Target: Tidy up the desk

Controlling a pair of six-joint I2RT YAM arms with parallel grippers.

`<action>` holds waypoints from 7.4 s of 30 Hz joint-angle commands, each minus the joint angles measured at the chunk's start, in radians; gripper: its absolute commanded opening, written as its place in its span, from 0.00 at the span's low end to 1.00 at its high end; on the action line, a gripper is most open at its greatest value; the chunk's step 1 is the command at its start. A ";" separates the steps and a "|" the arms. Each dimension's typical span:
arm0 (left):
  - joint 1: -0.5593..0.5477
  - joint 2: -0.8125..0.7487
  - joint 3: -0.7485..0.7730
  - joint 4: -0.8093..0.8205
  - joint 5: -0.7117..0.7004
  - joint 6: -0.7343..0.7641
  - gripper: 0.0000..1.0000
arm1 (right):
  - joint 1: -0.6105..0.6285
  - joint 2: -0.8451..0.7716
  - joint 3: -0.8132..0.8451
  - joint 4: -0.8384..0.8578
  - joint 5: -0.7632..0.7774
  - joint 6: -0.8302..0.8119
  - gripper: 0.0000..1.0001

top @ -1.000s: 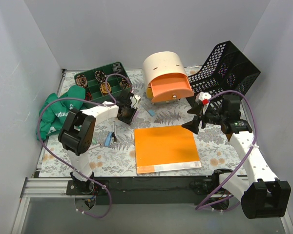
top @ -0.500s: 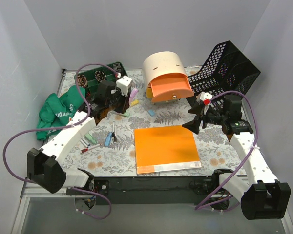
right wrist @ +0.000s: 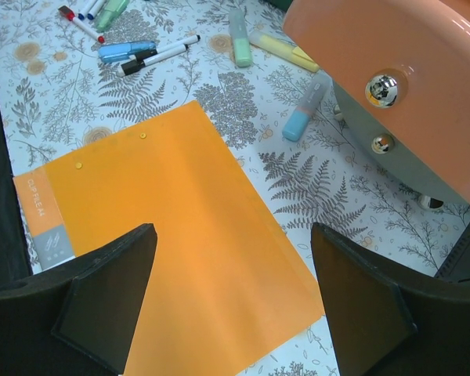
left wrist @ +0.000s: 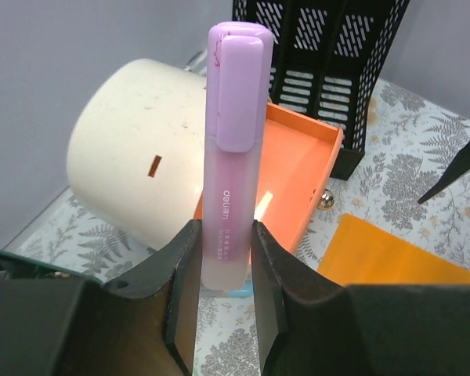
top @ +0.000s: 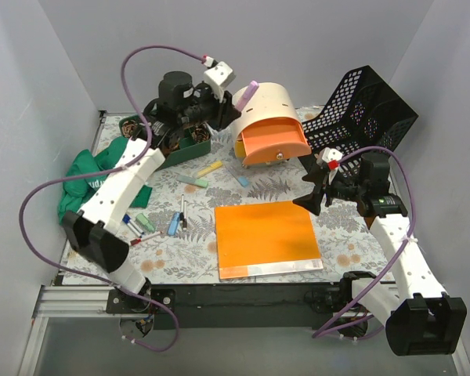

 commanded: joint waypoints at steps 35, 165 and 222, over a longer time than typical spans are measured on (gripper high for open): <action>-0.147 0.172 0.106 0.089 -0.180 -0.015 0.65 | -0.013 -0.032 -0.012 -0.039 -0.080 -0.098 0.89; -0.119 -1.434 -1.253 0.228 -0.983 -0.270 0.98 | 0.769 1.370 1.203 -0.467 0.872 0.049 0.10; -0.119 -1.165 -1.183 0.228 -0.699 -0.636 0.98 | 0.297 0.746 1.131 -0.461 0.475 -0.335 0.52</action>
